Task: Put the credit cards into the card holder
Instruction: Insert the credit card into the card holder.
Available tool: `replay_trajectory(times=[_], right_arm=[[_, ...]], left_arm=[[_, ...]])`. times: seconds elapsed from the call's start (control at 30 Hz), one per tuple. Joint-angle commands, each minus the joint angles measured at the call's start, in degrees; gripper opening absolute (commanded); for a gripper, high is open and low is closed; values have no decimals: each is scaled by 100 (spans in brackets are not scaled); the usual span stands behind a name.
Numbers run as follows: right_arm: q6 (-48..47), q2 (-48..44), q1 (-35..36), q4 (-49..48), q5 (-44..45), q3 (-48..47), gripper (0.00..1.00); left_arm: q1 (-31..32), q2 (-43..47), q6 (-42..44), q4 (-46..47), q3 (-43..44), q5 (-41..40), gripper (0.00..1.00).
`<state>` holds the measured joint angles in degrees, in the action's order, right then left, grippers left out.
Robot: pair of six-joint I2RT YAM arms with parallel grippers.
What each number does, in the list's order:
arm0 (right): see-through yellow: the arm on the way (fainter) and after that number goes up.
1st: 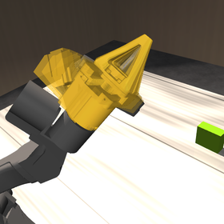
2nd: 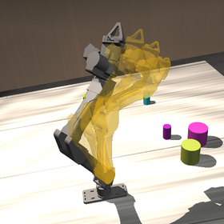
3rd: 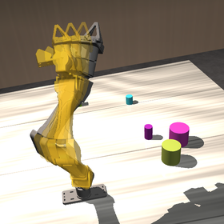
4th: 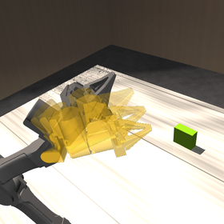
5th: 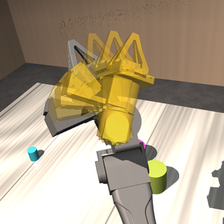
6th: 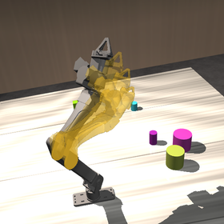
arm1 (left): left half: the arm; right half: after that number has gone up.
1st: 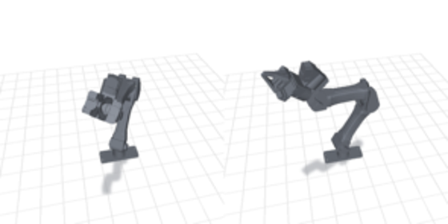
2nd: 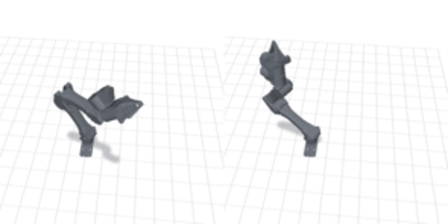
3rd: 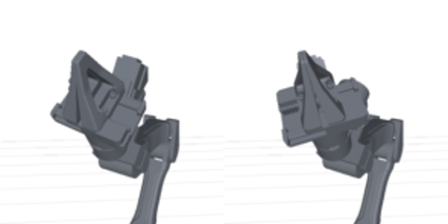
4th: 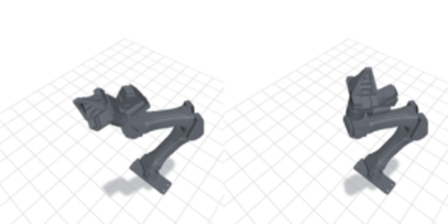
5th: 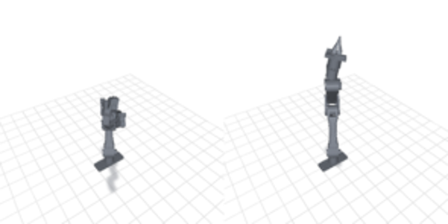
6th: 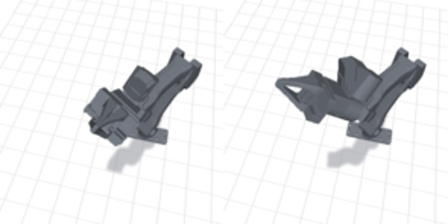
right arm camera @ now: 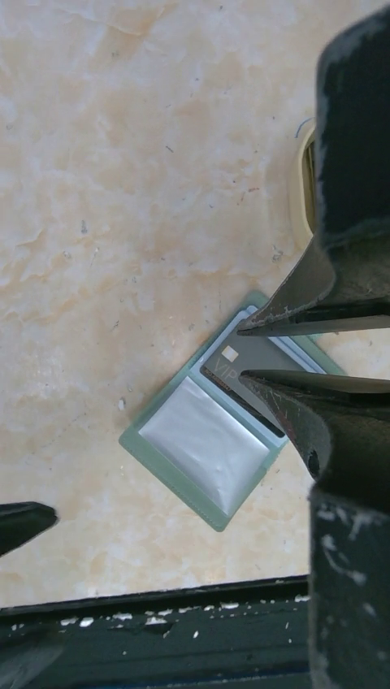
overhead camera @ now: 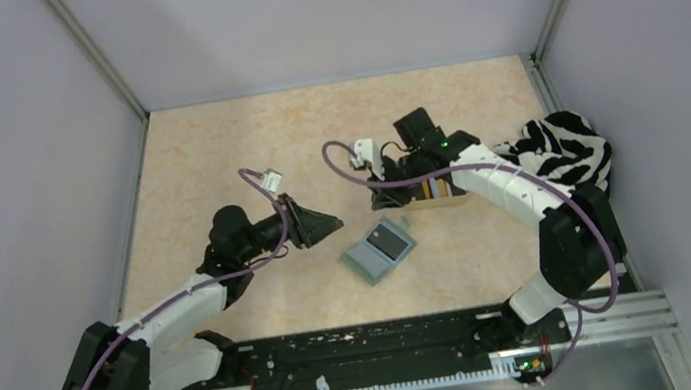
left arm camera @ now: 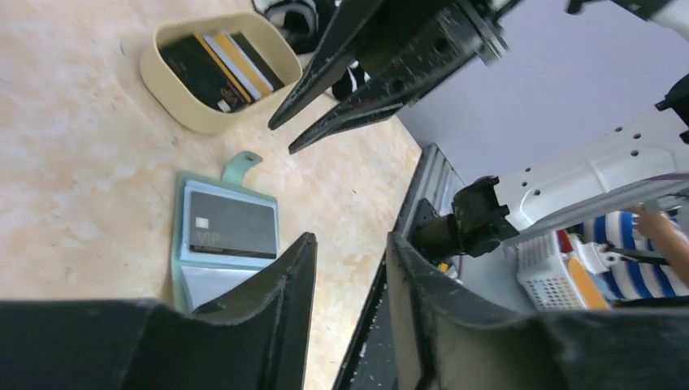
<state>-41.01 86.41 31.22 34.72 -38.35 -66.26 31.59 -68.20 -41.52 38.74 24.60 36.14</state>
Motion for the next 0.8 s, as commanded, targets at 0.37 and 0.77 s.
replay_trajectory(times=[0.37,0.77], right_arm=[[662,-1705,-820,-970,579,439,84],[2614,-1247,-815,-2180,-1130,1998,81]], left_arm=[[-39,2274,-713,215,-2111,-2198,99],[34,1457,-2160,-116,-1980,-1502,92]])
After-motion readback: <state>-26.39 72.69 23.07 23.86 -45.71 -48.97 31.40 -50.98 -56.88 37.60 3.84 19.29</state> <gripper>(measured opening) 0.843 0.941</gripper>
